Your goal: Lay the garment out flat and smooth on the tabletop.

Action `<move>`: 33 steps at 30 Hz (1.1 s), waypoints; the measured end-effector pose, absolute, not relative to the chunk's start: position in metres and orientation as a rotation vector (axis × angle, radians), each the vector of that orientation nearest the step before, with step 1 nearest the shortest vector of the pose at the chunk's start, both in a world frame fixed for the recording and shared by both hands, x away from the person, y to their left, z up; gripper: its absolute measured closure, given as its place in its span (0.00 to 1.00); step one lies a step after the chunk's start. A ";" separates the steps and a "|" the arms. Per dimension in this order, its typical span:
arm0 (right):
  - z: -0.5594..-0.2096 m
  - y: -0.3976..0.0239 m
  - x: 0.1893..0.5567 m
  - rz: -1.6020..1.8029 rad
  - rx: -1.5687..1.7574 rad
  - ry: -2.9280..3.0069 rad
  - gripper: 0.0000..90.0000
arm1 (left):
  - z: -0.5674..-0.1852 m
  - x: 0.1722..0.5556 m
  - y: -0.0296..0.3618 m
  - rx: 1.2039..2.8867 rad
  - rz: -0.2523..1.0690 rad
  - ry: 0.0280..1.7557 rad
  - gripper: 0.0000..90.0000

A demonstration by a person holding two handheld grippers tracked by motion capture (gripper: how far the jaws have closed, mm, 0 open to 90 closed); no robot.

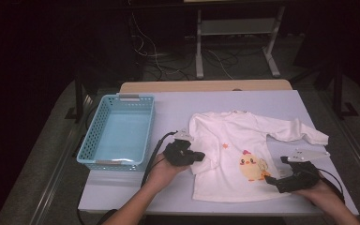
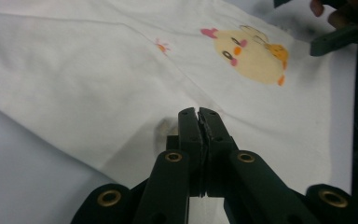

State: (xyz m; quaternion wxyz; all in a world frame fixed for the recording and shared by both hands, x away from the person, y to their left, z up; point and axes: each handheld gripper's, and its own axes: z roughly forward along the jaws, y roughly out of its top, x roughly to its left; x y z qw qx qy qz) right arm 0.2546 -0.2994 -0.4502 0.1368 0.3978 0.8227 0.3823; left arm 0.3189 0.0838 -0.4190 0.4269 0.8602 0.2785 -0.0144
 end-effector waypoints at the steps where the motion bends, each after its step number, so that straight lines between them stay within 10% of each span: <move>1: -0.450 -0.299 0.254 1.106 1.152 2.382 0.00 | -0.420 0.316 0.084 2.148 -0.052 0.692 0.97; 33: -0.452 -0.298 0.256 1.089 1.150 2.391 0.00 | -0.408 0.280 0.087 2.062 -0.175 0.563 0.72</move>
